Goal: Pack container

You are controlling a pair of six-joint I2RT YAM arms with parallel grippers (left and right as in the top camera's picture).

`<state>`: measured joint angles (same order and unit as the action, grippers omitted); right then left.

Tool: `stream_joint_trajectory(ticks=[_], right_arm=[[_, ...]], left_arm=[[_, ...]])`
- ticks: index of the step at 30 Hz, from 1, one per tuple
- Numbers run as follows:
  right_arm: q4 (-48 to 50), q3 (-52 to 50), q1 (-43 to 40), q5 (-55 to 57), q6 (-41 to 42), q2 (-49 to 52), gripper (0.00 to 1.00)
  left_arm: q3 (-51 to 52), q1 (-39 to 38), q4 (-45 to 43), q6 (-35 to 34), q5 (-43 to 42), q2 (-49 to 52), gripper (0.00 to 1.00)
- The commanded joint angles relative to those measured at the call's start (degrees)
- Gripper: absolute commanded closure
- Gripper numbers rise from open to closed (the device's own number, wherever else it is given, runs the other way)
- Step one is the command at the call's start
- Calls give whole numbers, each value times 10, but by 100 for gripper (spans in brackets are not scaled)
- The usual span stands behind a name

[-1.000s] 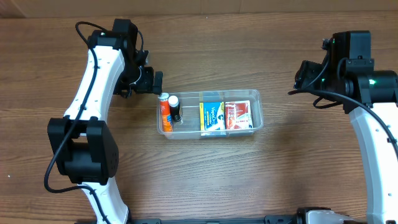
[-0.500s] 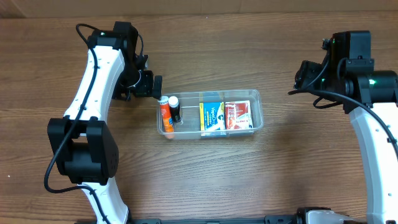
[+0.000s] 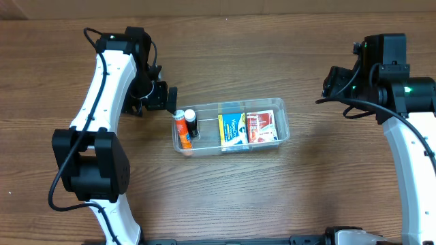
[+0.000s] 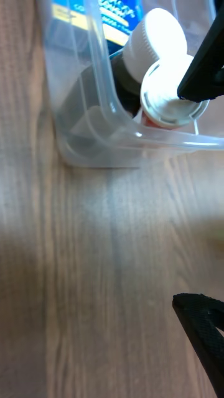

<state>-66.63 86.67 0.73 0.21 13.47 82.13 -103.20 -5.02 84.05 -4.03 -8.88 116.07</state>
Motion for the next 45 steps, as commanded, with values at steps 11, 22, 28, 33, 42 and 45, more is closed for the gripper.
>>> stream_joint_trajectory(ticks=[11,22,28,33,42,45], right_arm=[[5,7,-2,-3,0,0,32],[8,7,-2,-3,0,0,32],[9,7,-2,-3,0,0,32],[9,7,-2,-3,0,0,32],[8,7,-2,-3,0,0,32],[8,7,-2,-3,0,0,32]], left_arm=[[2,-3,71,15,-62,9,0],[2,-3,128,15,-63,9,0],[2,-3,128,28,-105,9,0],[2,-3,121,28,-104,9,0],[2,-3,3,23,-99,9,0],[2,-3,-45,21,-89,9,0]])
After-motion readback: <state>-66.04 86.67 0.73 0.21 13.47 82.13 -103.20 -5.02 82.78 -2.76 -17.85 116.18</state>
